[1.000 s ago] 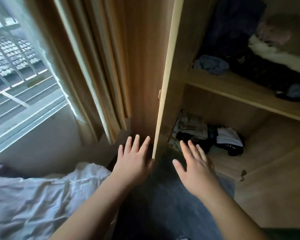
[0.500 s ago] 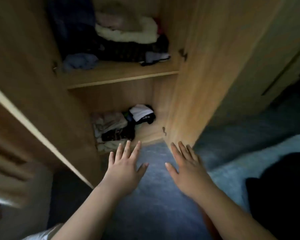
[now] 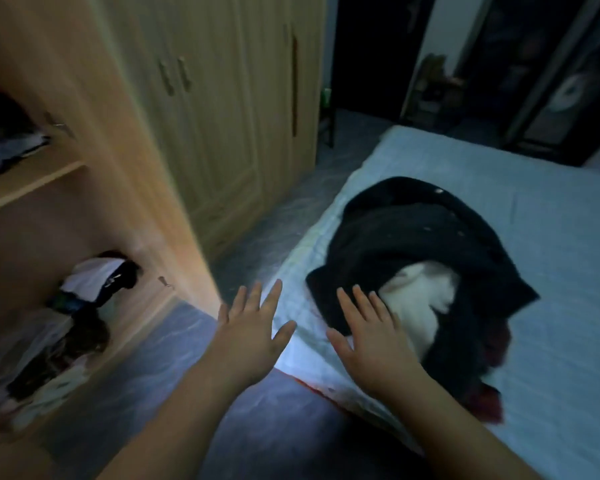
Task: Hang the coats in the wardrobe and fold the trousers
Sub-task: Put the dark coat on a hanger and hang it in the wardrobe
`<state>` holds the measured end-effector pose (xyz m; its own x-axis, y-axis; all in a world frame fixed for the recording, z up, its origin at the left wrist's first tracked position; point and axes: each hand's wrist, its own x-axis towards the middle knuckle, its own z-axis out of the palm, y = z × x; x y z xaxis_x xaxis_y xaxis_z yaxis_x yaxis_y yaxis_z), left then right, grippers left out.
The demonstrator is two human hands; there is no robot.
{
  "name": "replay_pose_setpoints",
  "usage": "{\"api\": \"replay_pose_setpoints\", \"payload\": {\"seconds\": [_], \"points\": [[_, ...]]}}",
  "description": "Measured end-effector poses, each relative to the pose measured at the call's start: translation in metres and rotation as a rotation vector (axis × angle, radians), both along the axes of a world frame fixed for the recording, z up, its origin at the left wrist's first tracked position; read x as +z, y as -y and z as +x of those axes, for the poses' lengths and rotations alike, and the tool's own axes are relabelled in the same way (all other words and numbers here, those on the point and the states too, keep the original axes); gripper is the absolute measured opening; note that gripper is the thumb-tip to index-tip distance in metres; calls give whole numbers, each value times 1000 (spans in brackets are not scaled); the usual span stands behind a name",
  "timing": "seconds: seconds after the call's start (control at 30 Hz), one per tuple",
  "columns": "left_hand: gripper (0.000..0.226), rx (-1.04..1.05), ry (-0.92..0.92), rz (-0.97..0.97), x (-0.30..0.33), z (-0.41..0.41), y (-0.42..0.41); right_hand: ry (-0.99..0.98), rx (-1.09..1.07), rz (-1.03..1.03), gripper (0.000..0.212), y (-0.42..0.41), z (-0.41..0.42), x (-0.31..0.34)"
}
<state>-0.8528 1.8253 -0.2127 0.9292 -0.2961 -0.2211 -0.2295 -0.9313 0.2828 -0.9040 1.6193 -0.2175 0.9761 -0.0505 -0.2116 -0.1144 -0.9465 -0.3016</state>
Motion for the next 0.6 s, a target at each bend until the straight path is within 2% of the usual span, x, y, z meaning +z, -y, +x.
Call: {"api": "replay_pose_setpoints", "payload": {"seconds": [0.17,0.27,0.6], "points": [[72,-162,-24,-26,-11,-10,133,-30,-131,-9,90,121,-40,-8],[73,-232,-20,-34,-12,-14,194,-38,-193,3,74,174,-54,-12],[74,-346,-31,13,-15,10,275,-33,-307,86,70,245,-57,-25]]}}
